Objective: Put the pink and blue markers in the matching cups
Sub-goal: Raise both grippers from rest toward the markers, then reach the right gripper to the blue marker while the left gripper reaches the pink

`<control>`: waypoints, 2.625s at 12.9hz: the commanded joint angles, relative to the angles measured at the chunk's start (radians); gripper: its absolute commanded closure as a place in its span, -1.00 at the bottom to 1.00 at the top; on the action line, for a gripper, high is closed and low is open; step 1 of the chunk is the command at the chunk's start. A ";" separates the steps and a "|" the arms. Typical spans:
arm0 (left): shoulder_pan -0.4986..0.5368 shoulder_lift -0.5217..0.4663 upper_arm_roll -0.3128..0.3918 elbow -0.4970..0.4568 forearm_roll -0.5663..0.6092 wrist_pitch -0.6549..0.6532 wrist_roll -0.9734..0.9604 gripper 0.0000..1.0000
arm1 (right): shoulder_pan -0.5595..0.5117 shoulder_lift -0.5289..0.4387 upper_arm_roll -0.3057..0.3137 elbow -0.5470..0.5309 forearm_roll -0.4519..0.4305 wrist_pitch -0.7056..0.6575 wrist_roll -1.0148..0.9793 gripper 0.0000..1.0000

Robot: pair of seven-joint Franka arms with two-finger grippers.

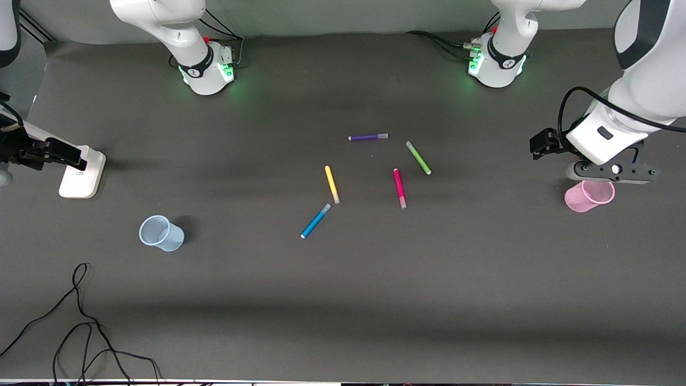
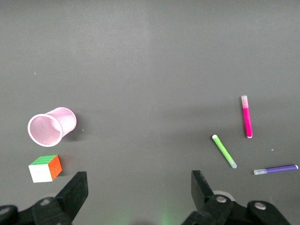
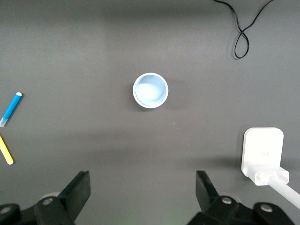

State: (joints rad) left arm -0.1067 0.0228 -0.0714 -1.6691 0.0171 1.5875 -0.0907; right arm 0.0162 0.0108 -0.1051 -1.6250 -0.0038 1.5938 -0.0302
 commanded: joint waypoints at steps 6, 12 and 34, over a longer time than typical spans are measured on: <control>-0.013 -0.023 0.012 -0.024 -0.006 0.008 0.006 -0.96 | -0.010 -0.021 0.008 -0.018 -0.013 0.000 -0.023 -1.00; -0.013 -0.018 0.012 -0.024 -0.008 0.009 0.005 -0.95 | 0.076 0.003 0.016 -0.015 0.001 0.011 0.093 -1.00; -0.243 0.470 -0.096 -0.119 -0.169 0.606 -0.391 -0.76 | 0.693 0.391 0.016 0.177 0.103 0.264 1.457 -1.00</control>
State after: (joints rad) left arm -0.3069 0.5032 -0.1796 -1.7178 -0.1414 2.1085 -0.4222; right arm 0.7078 0.3744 -0.0781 -1.4883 0.0888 1.8660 1.3768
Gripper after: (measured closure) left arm 0.119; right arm 0.000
